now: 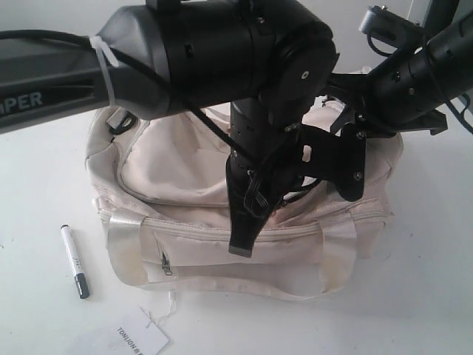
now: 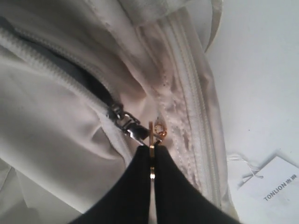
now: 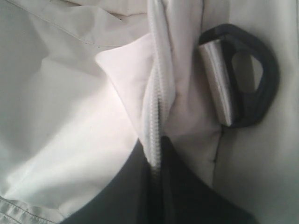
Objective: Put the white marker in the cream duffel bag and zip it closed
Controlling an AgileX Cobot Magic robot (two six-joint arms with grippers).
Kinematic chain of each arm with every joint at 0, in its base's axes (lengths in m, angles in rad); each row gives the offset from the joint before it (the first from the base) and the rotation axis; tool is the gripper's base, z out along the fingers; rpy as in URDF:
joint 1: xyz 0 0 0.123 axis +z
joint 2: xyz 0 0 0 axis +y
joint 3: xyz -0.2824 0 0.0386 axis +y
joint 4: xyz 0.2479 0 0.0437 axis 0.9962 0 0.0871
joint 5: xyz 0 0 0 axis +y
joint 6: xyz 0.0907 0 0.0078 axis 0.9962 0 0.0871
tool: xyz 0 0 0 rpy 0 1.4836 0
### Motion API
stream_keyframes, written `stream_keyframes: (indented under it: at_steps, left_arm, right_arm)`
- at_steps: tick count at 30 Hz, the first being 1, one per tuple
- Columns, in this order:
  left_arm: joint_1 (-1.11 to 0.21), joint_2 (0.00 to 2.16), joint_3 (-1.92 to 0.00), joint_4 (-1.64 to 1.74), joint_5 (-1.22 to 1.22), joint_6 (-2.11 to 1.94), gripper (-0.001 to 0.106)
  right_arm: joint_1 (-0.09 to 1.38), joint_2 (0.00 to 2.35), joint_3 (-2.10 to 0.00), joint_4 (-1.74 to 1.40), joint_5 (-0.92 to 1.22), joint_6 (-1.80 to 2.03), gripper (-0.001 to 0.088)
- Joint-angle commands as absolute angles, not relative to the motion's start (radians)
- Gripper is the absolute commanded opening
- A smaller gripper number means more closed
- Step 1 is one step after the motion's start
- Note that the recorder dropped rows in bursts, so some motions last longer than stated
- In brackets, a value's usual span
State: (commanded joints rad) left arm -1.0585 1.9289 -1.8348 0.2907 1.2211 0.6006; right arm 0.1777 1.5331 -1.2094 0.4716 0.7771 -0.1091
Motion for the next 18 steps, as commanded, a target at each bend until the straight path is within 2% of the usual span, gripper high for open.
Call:
stream_keyframes:
  at_steps: [10, 18]
  left_arm:
    - [-1.059, 1.853, -1.699, 0.335, 1.221, 0.601, 0.0]
    - [-1.059, 1.823, -1.695, 0.353, 1.221, 0.58, 0.0]
  right_arm:
    - [0.178, 1.533, -1.209, 0.47, 0.777, -0.107, 0.0]
    - [0.178, 1.533, -1.209, 0.47, 0.777, -0.101, 0.0]
